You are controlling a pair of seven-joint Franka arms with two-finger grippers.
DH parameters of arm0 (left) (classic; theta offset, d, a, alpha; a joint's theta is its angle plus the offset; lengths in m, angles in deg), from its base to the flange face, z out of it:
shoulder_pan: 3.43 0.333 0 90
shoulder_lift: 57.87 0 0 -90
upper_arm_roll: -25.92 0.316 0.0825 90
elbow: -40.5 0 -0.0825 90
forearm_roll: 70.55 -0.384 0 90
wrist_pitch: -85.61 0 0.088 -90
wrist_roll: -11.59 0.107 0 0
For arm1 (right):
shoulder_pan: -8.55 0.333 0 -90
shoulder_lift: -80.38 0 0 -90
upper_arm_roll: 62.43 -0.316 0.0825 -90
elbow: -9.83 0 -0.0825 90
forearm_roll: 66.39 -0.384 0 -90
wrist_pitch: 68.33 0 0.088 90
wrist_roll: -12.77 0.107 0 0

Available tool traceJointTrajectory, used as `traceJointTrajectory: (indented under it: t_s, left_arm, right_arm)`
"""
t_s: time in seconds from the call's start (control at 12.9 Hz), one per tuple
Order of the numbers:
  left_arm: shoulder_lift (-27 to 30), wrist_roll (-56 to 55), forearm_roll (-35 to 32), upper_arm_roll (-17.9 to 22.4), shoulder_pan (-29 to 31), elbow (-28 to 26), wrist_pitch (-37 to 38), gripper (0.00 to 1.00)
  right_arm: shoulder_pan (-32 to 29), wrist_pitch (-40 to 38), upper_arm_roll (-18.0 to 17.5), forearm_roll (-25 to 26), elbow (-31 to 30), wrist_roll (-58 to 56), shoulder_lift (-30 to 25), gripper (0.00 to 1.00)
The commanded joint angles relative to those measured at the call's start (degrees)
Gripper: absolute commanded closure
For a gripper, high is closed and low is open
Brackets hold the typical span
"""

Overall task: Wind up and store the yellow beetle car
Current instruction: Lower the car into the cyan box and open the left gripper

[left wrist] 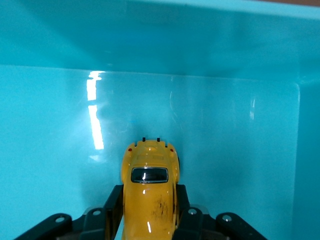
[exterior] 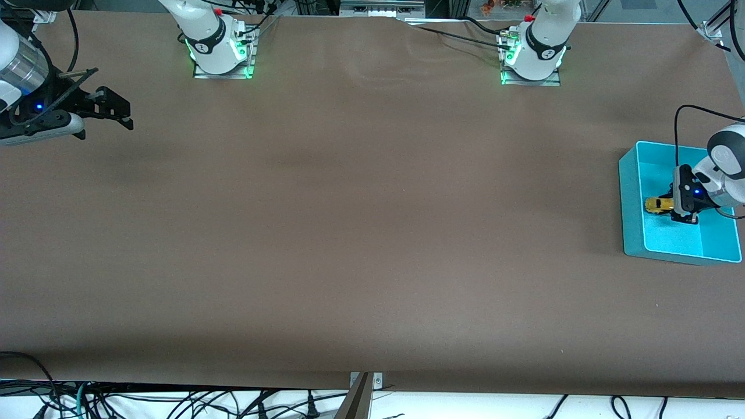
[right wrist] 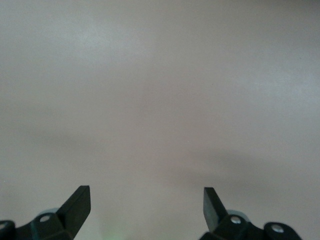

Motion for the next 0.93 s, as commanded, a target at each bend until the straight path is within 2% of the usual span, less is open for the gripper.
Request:
traceJointTrajectory:
  t_s: [0.0, 0.08, 0.16, 0.23, 0.31, 0.62, 0.85]
  left_arm:
    - [-1.2, 1.1, 2.0, -0.2, 0.3, 0.6, -0.4, 0.63]
    - [-1.0, 1.1, 2.0, -0.2, 0.1, 0.7, -0.4, 0.58]
    - [-0.5, 1.3, 2.0, -0.2, -0.3, 1.4, 0.2, 0.47]
    - [1.3, 1.2, 2.0, -0.3, -0.7, 2.1, 1.1, 0.3]
    - [2.6, 1.2, 1.9, -0.4, -0.7, 2.7, 3.4, 0.0]
    - [6.0, -2.1, 1.9, -0.4, -1.8, 5.3, 9.2, 0.0]
    - [11.0, -15.6, 3.2, -0.4, -3.7, 5.4, 13.6, 0.0]
  right_arm:
    - [0.3, -0.4, 0.1, -0.1, 1.0, -0.6, 0.3, 0.0]
    - [0.3, -0.4, 0.1, -0.1, 1.0, -0.6, 0.3, 0.0]
    - [0.3, -0.4, 0.1, -0.1, 0.9, -0.6, 0.3, 0.0]
    - [0.3, -0.4, 0.1, -0.1, 0.9, -0.6, 0.3, 0.0]
    - [0.3, -0.4, 0.1, -0.1, 0.9, -0.6, 0.3, 0.0]
    - [0.3, -0.4, 0.1, -0.1, 0.9, -0.6, 0.3, 0.0]
    - [0.3, -0.4, 0.1, -0.1, 0.9, -0.6, 0.3, 0.0]
